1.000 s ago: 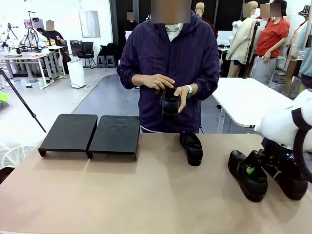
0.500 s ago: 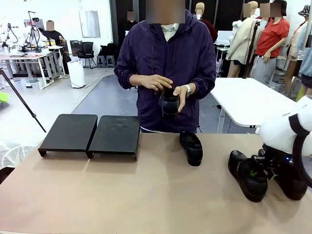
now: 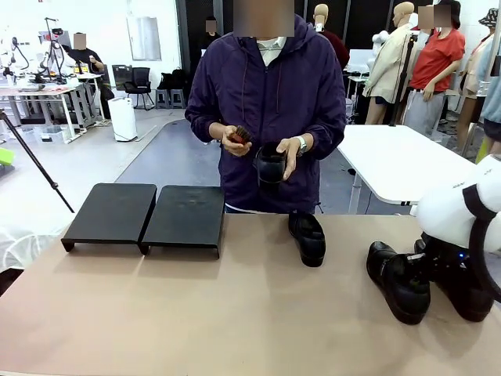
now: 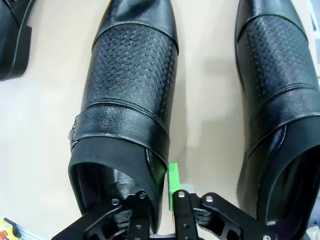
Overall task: Organize the shoes by placing them on the stand.
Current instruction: Pick up one Shoe and place it in the middle of the table.
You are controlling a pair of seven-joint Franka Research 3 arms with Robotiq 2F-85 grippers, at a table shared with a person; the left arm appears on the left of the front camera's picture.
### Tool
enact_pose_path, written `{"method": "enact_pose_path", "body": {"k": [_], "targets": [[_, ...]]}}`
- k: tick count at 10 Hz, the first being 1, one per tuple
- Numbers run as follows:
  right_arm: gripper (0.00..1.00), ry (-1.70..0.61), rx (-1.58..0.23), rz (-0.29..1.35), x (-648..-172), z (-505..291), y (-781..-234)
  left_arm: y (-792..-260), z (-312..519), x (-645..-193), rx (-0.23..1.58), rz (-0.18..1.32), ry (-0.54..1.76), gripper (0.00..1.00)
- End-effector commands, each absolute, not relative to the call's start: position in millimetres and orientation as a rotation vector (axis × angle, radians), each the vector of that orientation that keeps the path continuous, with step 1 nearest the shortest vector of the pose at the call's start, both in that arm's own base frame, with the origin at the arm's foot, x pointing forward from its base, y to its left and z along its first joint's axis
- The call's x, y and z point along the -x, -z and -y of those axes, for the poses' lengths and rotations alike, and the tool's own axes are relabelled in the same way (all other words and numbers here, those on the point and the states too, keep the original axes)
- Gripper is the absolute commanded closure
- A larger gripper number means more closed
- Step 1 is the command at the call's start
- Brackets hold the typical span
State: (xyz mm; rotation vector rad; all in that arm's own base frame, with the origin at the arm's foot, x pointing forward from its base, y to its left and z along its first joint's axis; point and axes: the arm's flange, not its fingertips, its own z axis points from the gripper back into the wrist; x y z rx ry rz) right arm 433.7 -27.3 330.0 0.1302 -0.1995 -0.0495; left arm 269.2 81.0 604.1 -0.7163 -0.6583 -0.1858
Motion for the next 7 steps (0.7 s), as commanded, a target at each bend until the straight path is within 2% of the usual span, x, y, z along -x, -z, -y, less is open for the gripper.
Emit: {"method": "enact_pose_path", "body": {"k": [1,4,7], "targets": [[1.0,0.057,-0.101,0.219,-437,27,-329,-606,-80,-270,0.732,0.667,0.199,0.0],[1.0,0.06,-0.1,0.231,-433,28,-344,-606,-80,-270,0.732,0.667,0.199,0.0],[1.0,0.177,-0.108,0.284,-376,19,-455,-606,-80,-270,0.732,0.667,0.199,0.0]]}}
